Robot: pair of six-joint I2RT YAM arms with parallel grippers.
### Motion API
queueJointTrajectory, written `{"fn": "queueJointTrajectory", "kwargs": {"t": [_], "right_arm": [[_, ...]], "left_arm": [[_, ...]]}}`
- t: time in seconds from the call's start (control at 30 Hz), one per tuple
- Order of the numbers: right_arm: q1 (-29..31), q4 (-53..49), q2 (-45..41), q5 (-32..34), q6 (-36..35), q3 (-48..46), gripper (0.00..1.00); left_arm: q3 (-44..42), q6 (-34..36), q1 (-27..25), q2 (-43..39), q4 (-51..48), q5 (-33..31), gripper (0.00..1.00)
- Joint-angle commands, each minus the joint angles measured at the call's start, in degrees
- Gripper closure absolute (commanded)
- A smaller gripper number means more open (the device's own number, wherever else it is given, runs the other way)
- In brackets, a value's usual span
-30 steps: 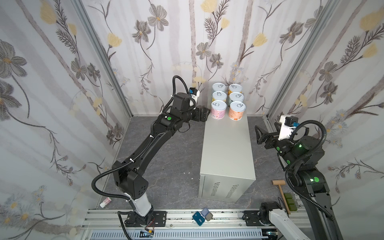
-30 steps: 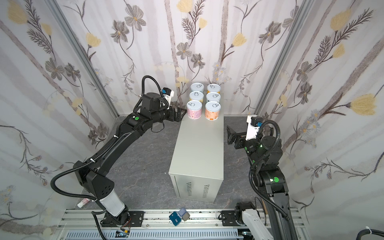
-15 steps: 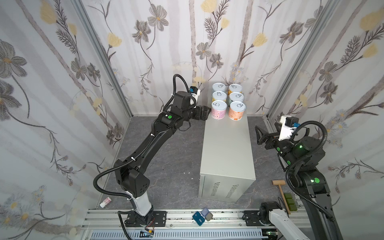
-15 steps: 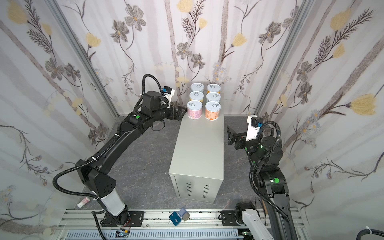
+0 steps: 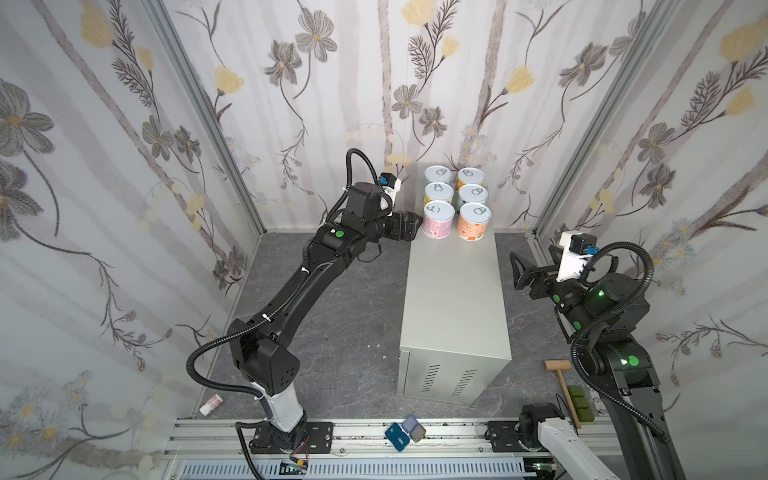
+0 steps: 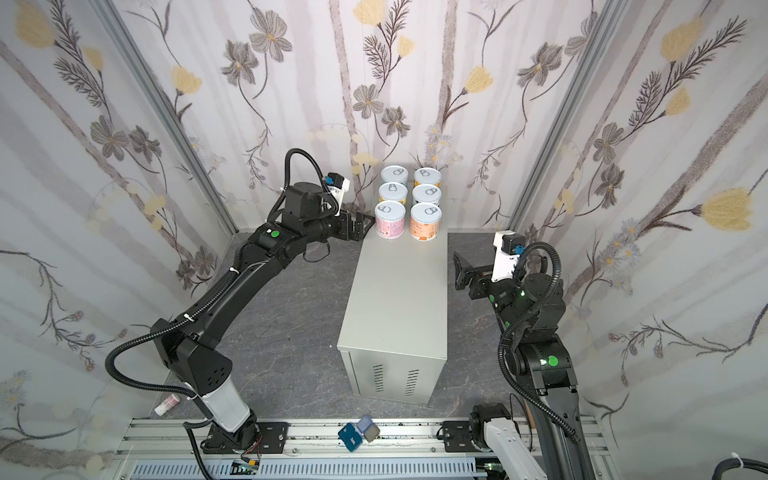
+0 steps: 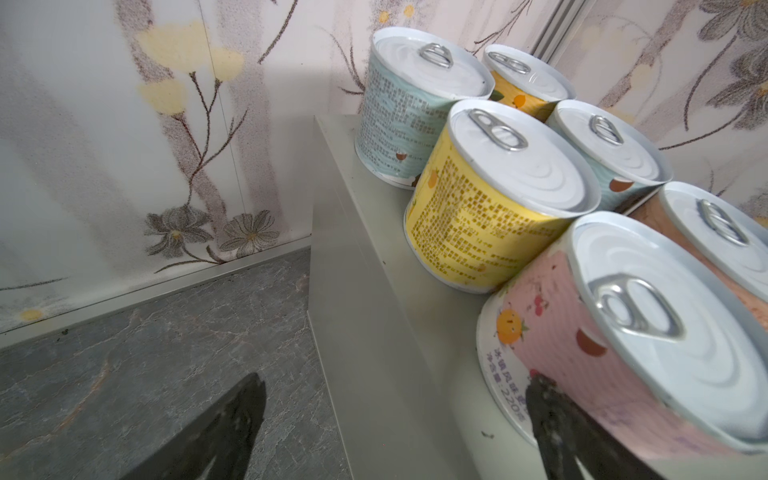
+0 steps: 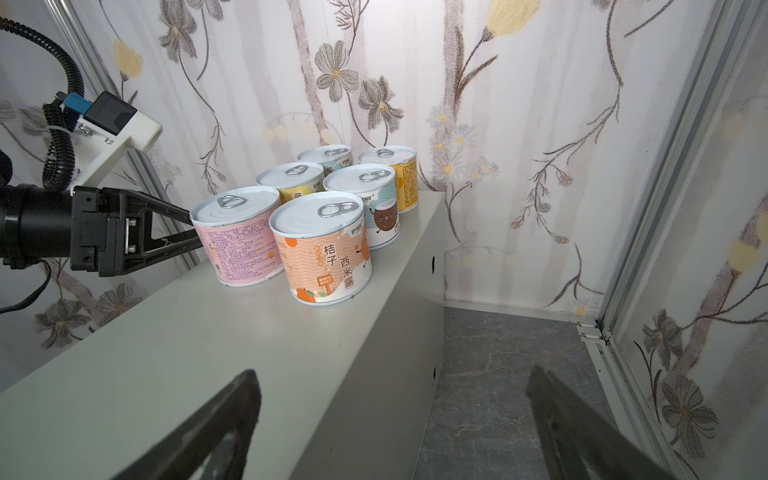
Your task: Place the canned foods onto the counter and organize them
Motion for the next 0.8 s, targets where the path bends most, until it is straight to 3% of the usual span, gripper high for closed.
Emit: {"fn": "queueJointTrajectory", "kwargs": {"t": [0.0, 0.27, 0.47, 0.63, 0.77], "right_arm": [[0.11, 0.96, 0.09, -0.01, 0.17, -0.17, 0.00], [0.03, -0.01, 0.68, -1.20, -0.71, 0.75, 0.00], [0.06, -3.16, 3.48, -1.99, -1.78, 3.93, 0.00], [-1.84, -4.49, 6.38, 10.22, 3.21, 6.65, 0.00], [-7.03, -6.94, 11.27, 12.47, 6.16, 8.61, 0.00]], "left_arm": [[-0.03, 0.24, -0.02, -0.47, 0.81, -0.56, 0.00], [-2.06, 2.55, 0.67, -4.94, -1.30, -5.20, 0.00], [-12.25, 2.41, 5.37, -13.18, -1.24, -6.90, 0.00], [-24.38, 3.23, 10.38, -20.91, 0.89, -11.66, 0.00], [-36.10, 8.24, 11.77, -26.60, 4.97, -21.60, 0.00]]}}
